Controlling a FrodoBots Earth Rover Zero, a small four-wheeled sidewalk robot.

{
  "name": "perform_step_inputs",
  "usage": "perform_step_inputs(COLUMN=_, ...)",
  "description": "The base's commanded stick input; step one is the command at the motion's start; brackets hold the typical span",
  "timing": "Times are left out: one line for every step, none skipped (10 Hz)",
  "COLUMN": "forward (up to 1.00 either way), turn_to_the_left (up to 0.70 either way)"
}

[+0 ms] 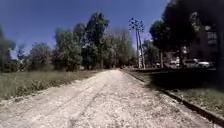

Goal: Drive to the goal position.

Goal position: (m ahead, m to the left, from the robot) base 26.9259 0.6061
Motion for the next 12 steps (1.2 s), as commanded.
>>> perform_step_inputs(forward=0.85, turn_to_the_left=0.0)
perform_step_inputs(forward=0.85, turn_to_the_left=0.0)
perform_step_inputs(forward=0.85, turn_to_the_left=0.0)
perform_step_inputs(forward=0.85, turn_to_the_left=0.0)
perform_step_inputs(forward=0.85, turn_to_the_left=0.0)
perform_step_inputs(forward=0.85, turn_to_the_left=0.0)
perform_step_inputs(forward=0.85, turn_to_the_left=0.0)
perform_step_inputs(forward=0.85, turn_to_the_left=0.0)
perform_step_inputs(forward=0.85, turn_to_the_left=0.0)
perform_step_inputs(forward=0.85, turn_to_the_left=0.0)
perform_step_inputs(forward=0.85, turn_to_the_left=0.0)
perform_step_inputs(forward=0.85, turn_to_the_left=0.0)
